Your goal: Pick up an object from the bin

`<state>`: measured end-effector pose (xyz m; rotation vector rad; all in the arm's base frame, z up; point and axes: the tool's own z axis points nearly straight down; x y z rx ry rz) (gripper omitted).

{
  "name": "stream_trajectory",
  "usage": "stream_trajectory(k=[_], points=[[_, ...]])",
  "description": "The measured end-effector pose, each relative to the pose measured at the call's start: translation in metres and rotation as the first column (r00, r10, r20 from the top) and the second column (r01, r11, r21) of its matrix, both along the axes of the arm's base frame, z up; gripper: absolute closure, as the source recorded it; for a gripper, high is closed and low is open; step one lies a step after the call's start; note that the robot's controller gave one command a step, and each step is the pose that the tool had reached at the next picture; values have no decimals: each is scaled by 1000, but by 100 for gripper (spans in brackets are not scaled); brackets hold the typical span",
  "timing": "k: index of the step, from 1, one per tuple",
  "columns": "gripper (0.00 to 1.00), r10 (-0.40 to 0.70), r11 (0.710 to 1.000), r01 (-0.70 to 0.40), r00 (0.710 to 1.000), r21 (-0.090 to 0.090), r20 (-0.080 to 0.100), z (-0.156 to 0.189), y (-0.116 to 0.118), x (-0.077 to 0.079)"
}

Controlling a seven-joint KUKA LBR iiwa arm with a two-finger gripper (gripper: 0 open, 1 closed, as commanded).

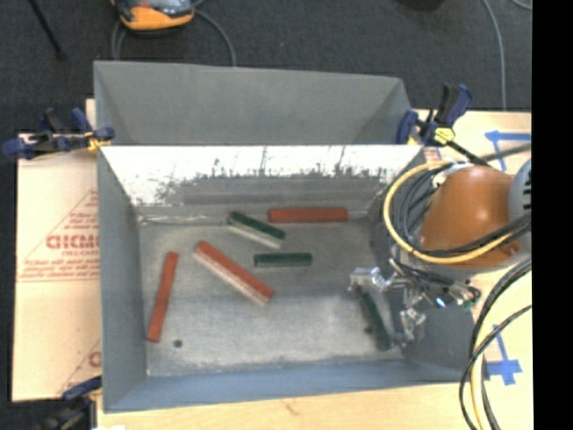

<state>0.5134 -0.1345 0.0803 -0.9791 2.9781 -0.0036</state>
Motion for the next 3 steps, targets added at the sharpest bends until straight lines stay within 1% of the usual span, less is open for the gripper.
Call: stream_trajectory(k=[1, 2, 3], points=[[100, 519, 855, -519, 855, -3, -2, -9, 24, 14], [100, 519, 855, -519, 855, -3, -2, -9, 24, 13], [100, 563, 826, -563, 826, -7, 0, 186, 21, 7]])
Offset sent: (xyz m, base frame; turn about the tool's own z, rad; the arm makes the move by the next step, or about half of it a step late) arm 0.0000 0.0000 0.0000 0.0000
